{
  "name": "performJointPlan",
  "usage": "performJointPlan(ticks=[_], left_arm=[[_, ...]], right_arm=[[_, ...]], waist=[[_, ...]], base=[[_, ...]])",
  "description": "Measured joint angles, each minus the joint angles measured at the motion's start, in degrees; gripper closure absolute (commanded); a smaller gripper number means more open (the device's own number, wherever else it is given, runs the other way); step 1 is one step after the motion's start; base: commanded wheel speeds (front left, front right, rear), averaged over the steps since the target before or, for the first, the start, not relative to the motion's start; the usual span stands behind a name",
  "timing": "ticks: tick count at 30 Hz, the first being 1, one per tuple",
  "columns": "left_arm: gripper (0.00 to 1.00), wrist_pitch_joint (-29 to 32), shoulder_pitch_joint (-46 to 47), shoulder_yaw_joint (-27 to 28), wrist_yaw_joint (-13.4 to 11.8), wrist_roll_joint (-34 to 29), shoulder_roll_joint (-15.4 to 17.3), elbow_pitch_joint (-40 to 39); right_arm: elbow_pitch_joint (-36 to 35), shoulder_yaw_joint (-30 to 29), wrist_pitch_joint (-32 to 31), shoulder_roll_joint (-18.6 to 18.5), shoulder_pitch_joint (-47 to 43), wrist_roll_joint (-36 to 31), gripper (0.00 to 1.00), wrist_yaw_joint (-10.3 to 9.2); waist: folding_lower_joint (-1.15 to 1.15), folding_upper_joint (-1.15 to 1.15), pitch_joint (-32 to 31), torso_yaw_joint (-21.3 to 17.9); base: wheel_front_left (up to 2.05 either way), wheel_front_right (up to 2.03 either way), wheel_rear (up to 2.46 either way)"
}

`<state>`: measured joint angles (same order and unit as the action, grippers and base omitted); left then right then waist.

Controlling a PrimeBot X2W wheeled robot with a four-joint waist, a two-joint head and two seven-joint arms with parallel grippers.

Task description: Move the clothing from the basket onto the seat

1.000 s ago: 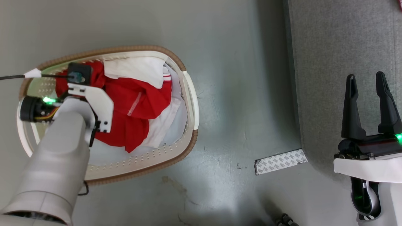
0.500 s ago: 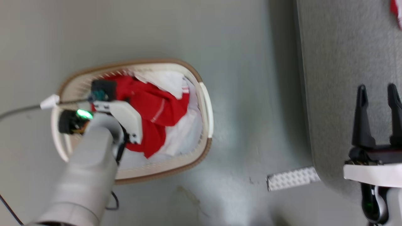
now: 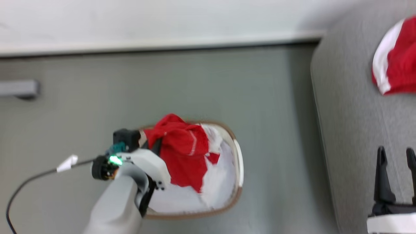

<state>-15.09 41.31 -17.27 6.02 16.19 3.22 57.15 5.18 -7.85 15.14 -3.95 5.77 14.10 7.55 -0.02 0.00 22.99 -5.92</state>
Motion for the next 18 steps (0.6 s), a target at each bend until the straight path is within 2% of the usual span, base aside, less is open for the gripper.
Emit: performJointPlan(ticks=[14, 18], left_arm=[[1.0, -0.04, -19.5, 3.08, 0.58, 1.68, 2.41, -28.93], [1.0, -0.04, -24.98, 3.99, -0.36, 1.72, 4.16, -35.3]], right_arm=[[0.05, -0.88, 0.01, -1.24, -8.84, -1.42, 0.0, 0.0], [0.11, -0.79, 0.02, -1.24, -11.0, -1.47, 0.0, 0.0]], waist=[[-0.01, 0.0, -19.06, 5.65], [0.0, 0.0, -22.91, 6.55]], base=[[0.0, 0.0, 0.0], [0.0, 0.0, 0.0]])
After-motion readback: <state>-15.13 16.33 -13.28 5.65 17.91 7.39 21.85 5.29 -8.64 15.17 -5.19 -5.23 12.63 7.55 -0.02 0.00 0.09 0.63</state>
